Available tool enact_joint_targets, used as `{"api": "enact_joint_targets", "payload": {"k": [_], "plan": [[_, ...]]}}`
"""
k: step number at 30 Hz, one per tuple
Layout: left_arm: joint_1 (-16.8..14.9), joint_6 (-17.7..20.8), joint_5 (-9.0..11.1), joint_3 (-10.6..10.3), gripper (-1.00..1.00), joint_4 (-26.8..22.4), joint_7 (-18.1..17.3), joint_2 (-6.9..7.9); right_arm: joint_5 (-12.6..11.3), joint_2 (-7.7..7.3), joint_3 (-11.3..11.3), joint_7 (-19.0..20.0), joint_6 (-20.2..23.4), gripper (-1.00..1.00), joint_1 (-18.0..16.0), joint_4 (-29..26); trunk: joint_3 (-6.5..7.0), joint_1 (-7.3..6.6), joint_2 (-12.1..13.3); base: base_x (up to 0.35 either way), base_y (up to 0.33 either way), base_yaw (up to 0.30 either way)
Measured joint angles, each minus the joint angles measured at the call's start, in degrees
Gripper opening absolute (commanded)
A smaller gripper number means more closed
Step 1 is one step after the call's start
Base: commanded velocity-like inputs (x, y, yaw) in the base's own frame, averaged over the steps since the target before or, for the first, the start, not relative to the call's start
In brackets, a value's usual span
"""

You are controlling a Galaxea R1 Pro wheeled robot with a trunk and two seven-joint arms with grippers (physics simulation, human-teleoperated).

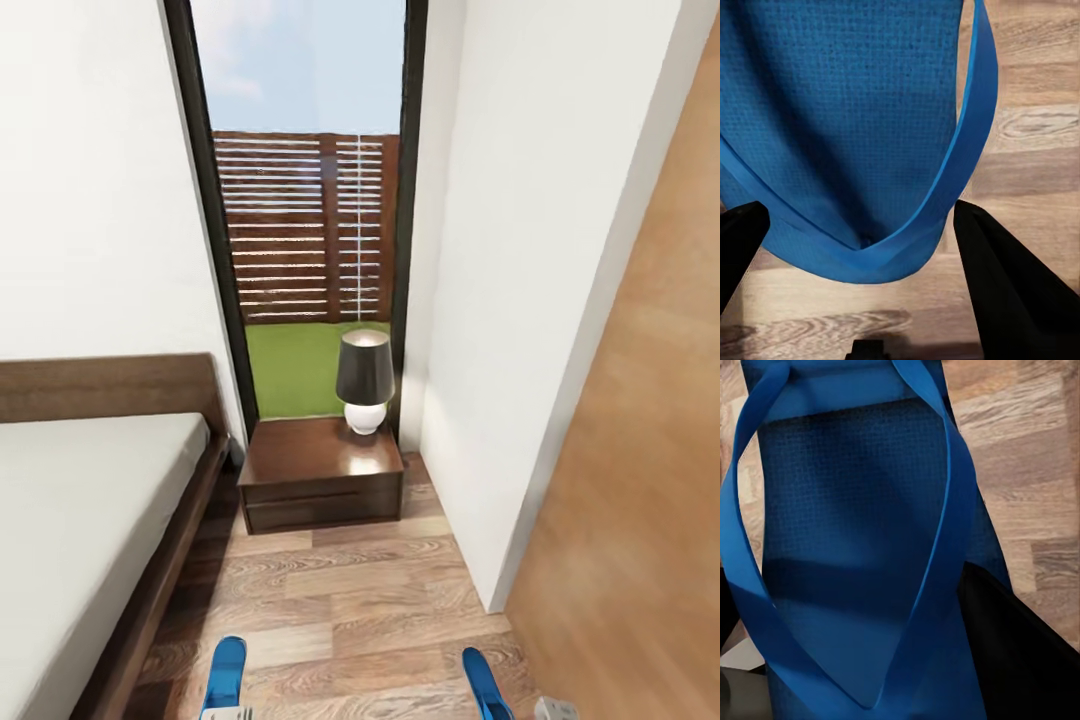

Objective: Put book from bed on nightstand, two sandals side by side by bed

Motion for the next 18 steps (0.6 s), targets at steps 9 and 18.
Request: {"api": "enact_joint_targets", "payload": {"k": [9,18], "plan": [[-0.01,0.0,-0.03,0.0,-1.0,0.0,-0.02,0.0,0.0,0.0,0.0,0.0,-0.01,-1.0,0.0,0.0,0.0,0.0,0.0,0.333,-0.003,0.003],[0.03,0.0,0.02,0.0,-1.0,0.0,0.0,-0.26,0.0,0.01,0.0,0.0,0.0,-1.0,0.0,0.0,0.0,0.0,0.0,0.331,-0.063,0.0]]}}
